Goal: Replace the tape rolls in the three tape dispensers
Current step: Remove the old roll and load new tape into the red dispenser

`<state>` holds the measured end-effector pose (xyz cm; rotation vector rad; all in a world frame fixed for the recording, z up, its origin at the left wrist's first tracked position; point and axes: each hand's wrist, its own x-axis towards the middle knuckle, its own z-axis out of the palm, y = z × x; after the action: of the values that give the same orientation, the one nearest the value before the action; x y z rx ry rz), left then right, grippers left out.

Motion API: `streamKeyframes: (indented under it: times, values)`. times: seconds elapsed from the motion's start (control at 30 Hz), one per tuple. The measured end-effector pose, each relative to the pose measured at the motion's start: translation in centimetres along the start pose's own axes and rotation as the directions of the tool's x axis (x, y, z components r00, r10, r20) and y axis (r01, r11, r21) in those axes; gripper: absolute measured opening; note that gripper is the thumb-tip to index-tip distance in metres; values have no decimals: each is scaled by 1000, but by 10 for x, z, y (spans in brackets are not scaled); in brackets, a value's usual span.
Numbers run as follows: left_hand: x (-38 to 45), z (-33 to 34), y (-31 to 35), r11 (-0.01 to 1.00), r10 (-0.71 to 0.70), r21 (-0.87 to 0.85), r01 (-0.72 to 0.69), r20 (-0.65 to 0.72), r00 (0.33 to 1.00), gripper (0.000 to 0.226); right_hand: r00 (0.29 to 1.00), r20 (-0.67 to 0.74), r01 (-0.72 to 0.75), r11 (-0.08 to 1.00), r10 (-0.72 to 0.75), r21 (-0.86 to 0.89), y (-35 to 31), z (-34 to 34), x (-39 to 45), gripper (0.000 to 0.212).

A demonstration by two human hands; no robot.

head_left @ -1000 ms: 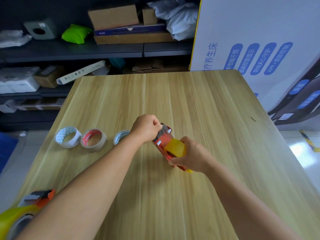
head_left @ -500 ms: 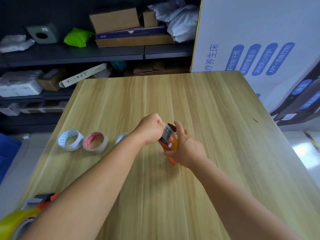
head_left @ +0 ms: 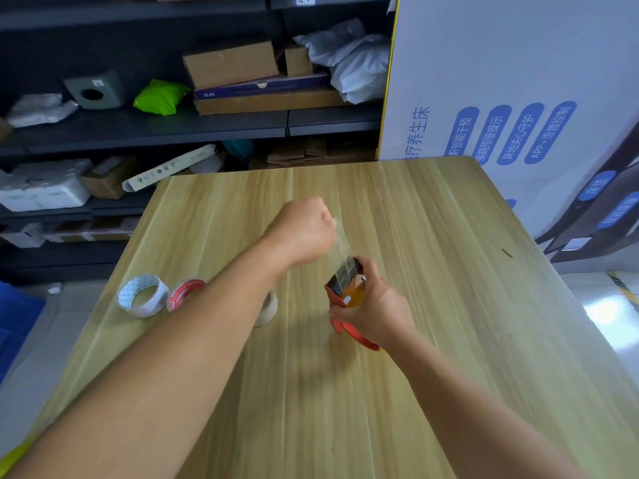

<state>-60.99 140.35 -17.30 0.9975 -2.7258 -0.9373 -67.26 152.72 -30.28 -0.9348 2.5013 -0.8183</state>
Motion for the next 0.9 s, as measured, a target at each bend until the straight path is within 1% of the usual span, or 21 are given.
streamKeyframes:
  times: [0.1,0.23,0.33,0.47,0.57,0.67,0.77,0.83,0.9]
  values:
    - [1,-16,9,999,25,-38,-25,14,1000,25,999,-32,10,996,-8,89,2,-3,-1,78]
    - [2,-35,18,994,52,-94,-57,-54,997,28,1000,-5,9,992,-8,127,7,-5,-3,76]
    - [3,-48,25,988,43,-148,-53,-72,996,26,1000,23,1,988,-5,153,14,-6,-7,79]
    - [4,-44,29,980,26,-193,-43,-91,996,26,998,58,22,987,-32,157,14,-4,-9,84]
    - [7,-46,24,980,-3,-200,-21,-123,992,22,996,72,35,983,-49,181,18,-3,-14,83]
    - [13,-48,10,977,-66,-211,31,-162,985,17,995,74,41,969,-61,244,23,-8,-18,82]
    - [17,-42,-14,952,-176,-280,120,-186,967,12,997,39,45,952,-60,303,26,-14,-19,80]
    - [20,-32,-36,911,-279,-362,196,-194,941,9,998,33,43,940,-57,337,27,-20,-19,82]
    - [20,-19,-59,827,-399,-489,277,-163,902,7,997,33,53,930,-70,364,27,-26,-18,81]
